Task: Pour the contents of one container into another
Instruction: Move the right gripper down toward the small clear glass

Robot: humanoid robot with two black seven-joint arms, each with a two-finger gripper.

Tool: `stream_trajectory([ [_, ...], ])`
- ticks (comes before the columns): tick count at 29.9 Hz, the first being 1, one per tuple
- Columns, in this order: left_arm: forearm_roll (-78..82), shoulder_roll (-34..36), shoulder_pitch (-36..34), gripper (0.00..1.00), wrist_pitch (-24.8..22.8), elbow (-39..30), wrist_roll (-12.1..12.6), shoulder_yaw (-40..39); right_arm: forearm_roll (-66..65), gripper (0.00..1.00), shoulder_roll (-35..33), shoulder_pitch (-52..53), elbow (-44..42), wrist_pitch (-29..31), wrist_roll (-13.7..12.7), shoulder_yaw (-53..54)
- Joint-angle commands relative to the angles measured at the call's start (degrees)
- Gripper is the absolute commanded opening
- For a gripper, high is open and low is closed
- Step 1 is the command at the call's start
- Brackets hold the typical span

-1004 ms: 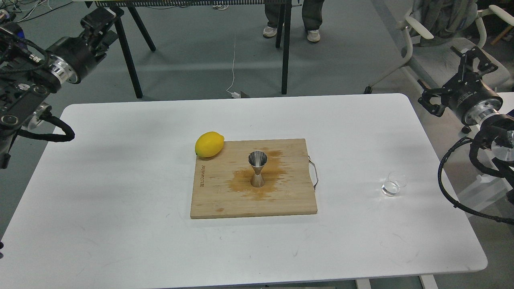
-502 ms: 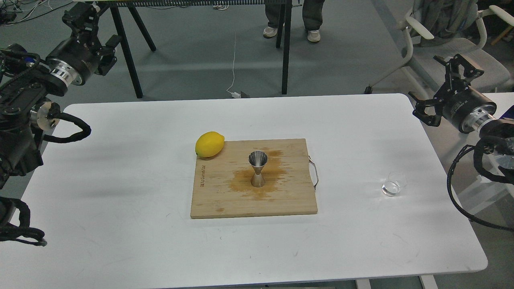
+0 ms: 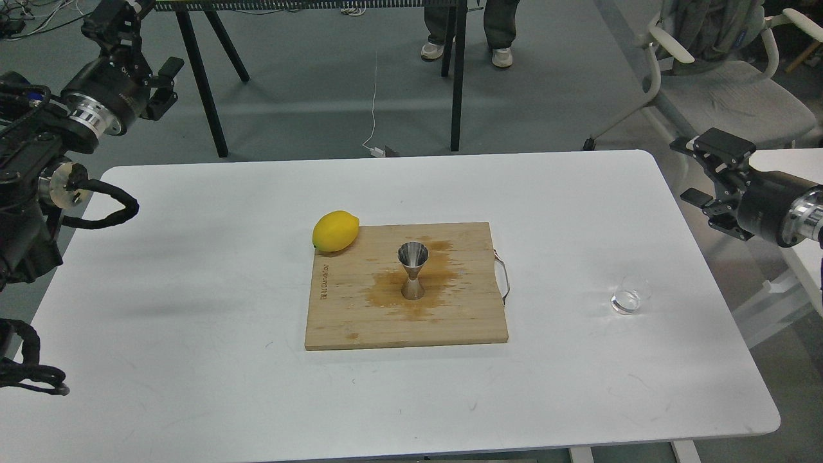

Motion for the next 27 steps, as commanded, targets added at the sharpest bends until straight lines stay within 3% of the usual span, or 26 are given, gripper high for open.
stream_trajectory([
  [1, 0.02, 0.09, -0.18, 1.0, 0.0, 0.01, 0.01, -0.06, -5.9, 0.99, -5.35, -0.51, 3.51, -1.96, 0.47, -3.87],
  [6, 0.11, 0.18, -0.18, 1.0, 0.0, 0.01, 0.01, 0.03, -9.17, 0.99, -8.44, -1.3, 6.5, -6.88, 0.99, -8.45],
  [13, 0.02, 1.85, -0.18, 1.0, 0.0, -0.08, 0.01, -0.23, -8.56, 0.99, -8.53, -6.57, 11.07, -11.1, 4.07, -8.45],
  [27, 0.02, 3.34, -0.18, 1.0, 0.0, -0.08, 0.01, -0.23, -7.95, 0.99, -7.92, -12.81, 11.96, -17.0, 3.99, -8.54],
])
